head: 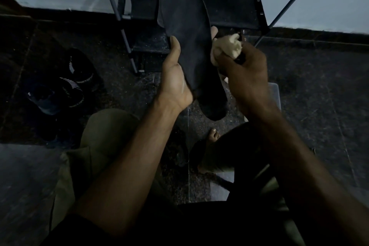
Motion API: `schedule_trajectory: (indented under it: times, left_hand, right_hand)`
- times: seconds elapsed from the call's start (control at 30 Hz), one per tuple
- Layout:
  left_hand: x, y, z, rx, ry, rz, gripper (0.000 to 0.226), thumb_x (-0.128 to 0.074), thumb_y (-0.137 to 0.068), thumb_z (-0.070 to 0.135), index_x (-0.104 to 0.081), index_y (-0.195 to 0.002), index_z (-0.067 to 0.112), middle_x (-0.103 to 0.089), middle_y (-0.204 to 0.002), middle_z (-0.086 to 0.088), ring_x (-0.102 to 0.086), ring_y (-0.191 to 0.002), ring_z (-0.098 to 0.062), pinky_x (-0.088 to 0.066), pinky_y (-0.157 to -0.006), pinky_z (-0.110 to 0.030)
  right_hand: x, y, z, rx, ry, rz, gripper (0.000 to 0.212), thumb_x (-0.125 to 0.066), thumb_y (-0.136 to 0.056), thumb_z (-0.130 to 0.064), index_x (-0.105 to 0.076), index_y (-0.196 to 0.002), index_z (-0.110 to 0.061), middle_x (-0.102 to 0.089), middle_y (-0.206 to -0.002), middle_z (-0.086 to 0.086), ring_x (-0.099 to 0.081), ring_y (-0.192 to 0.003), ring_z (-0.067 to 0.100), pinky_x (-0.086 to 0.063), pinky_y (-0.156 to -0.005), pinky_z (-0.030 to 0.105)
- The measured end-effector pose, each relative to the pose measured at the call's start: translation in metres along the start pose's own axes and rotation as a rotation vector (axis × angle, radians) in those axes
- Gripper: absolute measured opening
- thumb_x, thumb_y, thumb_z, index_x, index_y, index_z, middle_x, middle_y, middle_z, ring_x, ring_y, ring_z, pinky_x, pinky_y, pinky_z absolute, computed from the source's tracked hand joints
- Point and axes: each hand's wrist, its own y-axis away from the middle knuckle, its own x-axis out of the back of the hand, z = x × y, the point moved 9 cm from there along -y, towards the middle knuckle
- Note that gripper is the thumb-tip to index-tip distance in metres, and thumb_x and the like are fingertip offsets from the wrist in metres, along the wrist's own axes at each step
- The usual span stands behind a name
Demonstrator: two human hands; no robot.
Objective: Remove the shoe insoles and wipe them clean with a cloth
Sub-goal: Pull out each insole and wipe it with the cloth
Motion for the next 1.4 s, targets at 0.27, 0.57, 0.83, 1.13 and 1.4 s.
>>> schedule_trajectory:
  times: [0.27,0.57,0.83,1.13,1.4]
  left_hand:
    - [0.015,-0.003,0.013,-0.083,-0.15,0.119,0.067,-0.01,-0.103,0.05,-0.035,-0.147,0.006,-0.042,-0.15,-0.011,-0.042,-0.137,-0.021,-0.043,-0.104,-0.027]
    - [0.031,-0.02,0.023,-0.092,-0.293,0.189,0.071,-0.009,-0.102,0.053,-0.041,-0.143,0.004,-0.05,-0.143,-0.011,-0.051,-0.13,-0.02,-0.041,-0.105,-0.027]
    - [0.018,-0.073,0.053,-0.1,-0.32,0.197,0.066,-0.021,-0.102,0.055,-0.048,-0.137,0.005,-0.055,-0.136,-0.02,-0.056,-0.121,-0.029,-0.05,-0.096,-0.037]
    - [0.023,-0.144,0.101,-0.169,-0.542,0.41,0.032,-0.048,-0.101,0.019,-0.055,-0.131,0.007,-0.068,-0.114,-0.007,-0.068,-0.094,-0.014,-0.057,-0.072,-0.026]
    - [0.012,-0.235,0.147,-0.201,-0.608,0.476,0.029,-0.048,-0.101,0.011,-0.055,-0.128,0.003,-0.066,-0.117,-0.012,-0.067,-0.095,-0.016,-0.056,-0.064,-0.021]
  right_hand:
    - [0.022,0.039,0.038,-0.214,0.017,0.018,0.011,-0.057,-0.094,-0.013,-0.062,-0.1,-0.02,-0.068,-0.1,0.006,-0.065,-0.095,0.022,-0.058,-0.084,0.041]
    - [-0.014,0.032,0.063,-0.338,-0.27,-0.201,0.019,-0.064,-0.092,-0.019,-0.067,-0.104,-0.004,-0.073,-0.1,0.012,-0.07,-0.095,0.027,-0.057,-0.077,0.039]
    - [-0.011,-0.032,0.049,-0.253,-0.379,-0.144,0.009,-0.065,-0.09,-0.009,-0.068,-0.098,-0.007,-0.073,-0.1,0.012,-0.07,-0.096,0.026,-0.057,-0.084,0.041]
    - [-0.004,-0.112,0.036,-0.19,-0.372,-0.084,0.018,-0.065,-0.091,-0.011,-0.066,-0.101,0.003,-0.072,-0.099,0.018,-0.071,-0.092,0.029,-0.058,-0.084,0.041]
    - [0.004,-0.177,0.024,-0.182,-0.441,-0.003,0.009,-0.067,-0.09,-0.019,-0.063,-0.084,-0.014,-0.06,-0.068,0.002,-0.062,-0.064,0.014,-0.048,-0.051,0.025]
